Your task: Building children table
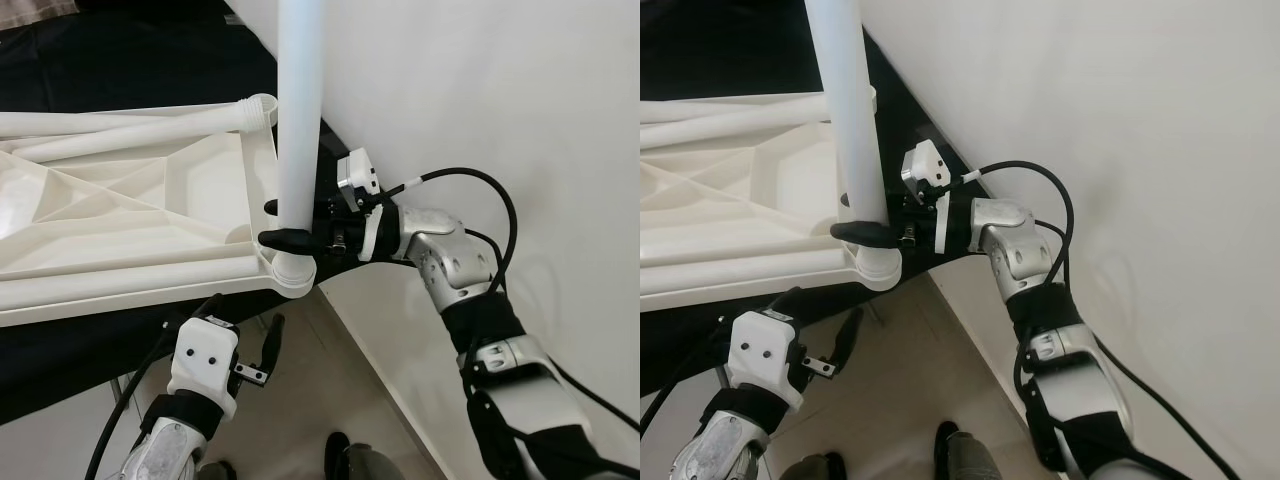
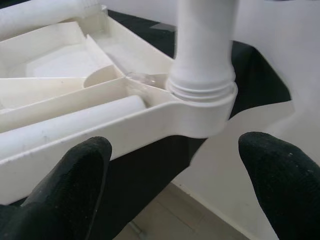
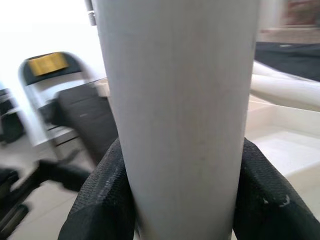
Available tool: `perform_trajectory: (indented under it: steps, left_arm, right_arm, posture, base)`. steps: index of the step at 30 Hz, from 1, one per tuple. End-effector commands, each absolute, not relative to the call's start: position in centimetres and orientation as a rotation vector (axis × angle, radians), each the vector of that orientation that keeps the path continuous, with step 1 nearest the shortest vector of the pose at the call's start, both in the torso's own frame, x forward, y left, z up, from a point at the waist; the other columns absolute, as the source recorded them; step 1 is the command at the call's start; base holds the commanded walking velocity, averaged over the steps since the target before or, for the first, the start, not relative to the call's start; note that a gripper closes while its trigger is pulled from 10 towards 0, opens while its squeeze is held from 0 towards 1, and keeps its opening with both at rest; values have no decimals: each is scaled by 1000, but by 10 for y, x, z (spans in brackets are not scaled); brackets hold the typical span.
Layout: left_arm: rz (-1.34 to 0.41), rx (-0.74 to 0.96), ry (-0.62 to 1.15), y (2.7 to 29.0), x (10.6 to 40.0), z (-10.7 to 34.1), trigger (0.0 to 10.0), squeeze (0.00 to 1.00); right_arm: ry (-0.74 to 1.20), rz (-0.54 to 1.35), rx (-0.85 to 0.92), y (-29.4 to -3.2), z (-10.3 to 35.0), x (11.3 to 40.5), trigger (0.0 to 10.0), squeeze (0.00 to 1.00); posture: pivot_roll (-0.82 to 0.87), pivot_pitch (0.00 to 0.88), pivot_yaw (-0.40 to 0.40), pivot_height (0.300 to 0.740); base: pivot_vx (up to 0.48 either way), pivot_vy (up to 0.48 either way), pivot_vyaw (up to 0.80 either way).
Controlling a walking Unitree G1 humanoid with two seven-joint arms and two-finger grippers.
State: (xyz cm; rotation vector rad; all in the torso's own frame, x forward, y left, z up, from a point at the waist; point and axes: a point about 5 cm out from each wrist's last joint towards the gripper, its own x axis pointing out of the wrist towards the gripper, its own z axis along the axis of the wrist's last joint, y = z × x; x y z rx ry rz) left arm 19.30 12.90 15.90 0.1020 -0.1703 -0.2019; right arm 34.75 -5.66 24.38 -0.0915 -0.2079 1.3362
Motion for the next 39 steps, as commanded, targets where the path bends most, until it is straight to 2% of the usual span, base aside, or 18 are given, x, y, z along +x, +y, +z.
perform_trajectory:
  steps: [1, 2, 3, 4, 5, 9, 15, 16, 18, 19, 21, 22, 27, 28, 29, 39]
  left_arm:
    - [-201, 97, -150, 128, 190, 155, 10000, 0]
    - [-200, 98, -151, 128, 191, 155, 10000, 0]
    - [-200, 98, -151, 128, 191, 155, 10000, 0]
    - [-198, 99, -151, 128, 191, 155, 10000, 0]
    - [-198, 99, -151, 128, 191, 155, 10000, 0]
    - [-199, 102, -150, 129, 194, 154, 10000, 0]
    - [-203, 106, -152, 128, 197, 152, 10000, 0]
    - [-201, 107, -154, 128, 198, 152, 10000, 0]
    - [-199, 108, -155, 128, 198, 152, 10000, 0]
    - [-197, 109, -156, 128, 199, 152, 10000, 0]
    - [-196, 109, -157, 128, 199, 152, 10000, 0]
    - [-196, 109, -157, 129, 199, 153, 10000, 0]
    - [-197, 108, -158, 128, 197, 154, 10000, 0]
    - [-197, 108, -158, 128, 197, 154, 10000, 0]
    - [-196, 108, -158, 128, 197, 154, 10000, 0]
    - [-200, 106, -152, 127, 185, 157, 10000, 0]
  right_arm:
    - [-169, 995, -52, -52, 229, 356, 0, 0]
    - [-132, 720, -91, -54, 216, 354, 0, 0]
    - [-132, 720, -91, -54, 216, 354, 0, 0]
    - [-108, 430, -146, -62, 205, 348, 0, 0]
    - [-108, 430, -146, -62, 205, 348, 0, 0]
    - [-138, 525, -61, -29, 207, 316, 0, 0]
    - [-191, 655, 1, -6, 217, 313, 0, 0]
    - [-218, 688, 3, 2, 224, 312, 10000, 0]
    - [-231, 715, 5, 6, 229, 311, 10000, 0]
    - [-248, 739, 13, 8, 233, 309, 10000, 702]
    - [-258, 788, 17, 12, 236, 307, 10000, 702]
    - [-264, 852, 35, 13, 239, 304, 10000, 1000]
    - [-264, 1014, 23, 5, 245, 309, 10000, 1000]
    - [-268, 1064, 1, -1, 246, 313, 10000, 86]
    - [-272, 1096, -13, -5, 248, 316, 10000, 0]
    - [-237, 1435, -259, -42, 264, 341, 10000, 0]
  posture:
    - [65, 263, -101, 740]
    - [63, 260, -100, 740]
    - [63, 260, -100, 740]
    - [64, 259, -99, 740]
    - [64, 259, -99, 740]
    - [56, 241, -80, 740]
    - [69, 221, -84, 740]
    - [70, 220, -86, 740]
    - [71, 222, -88, 740]
    - [71, 222, -88, 740]
    - [71, 222, -88, 740]
    - [72, 226, -86, 740]
    - [76, 237, -87, 740]
    - [80, 242, -90, 740]
    - [80, 242, -90, 740]
    - [114, 288, -95, 740]
  base:
    - [0, 0, 0]
    - [0, 0, 0]
    - [0, 0, 0]
    - [0, 0, 0]
    - [0, 0, 0]
    - [0, 0, 0]
    - [0, 0, 0]
    - [0, 0, 0]
    - [0, 0, 0]
    - [0, 0, 0]
    - [0, 0, 0]
    - [0, 0, 0]
    - [0, 0, 0]
    - [0, 0, 0]
    - [0, 0, 0]
    - [0, 0, 0]
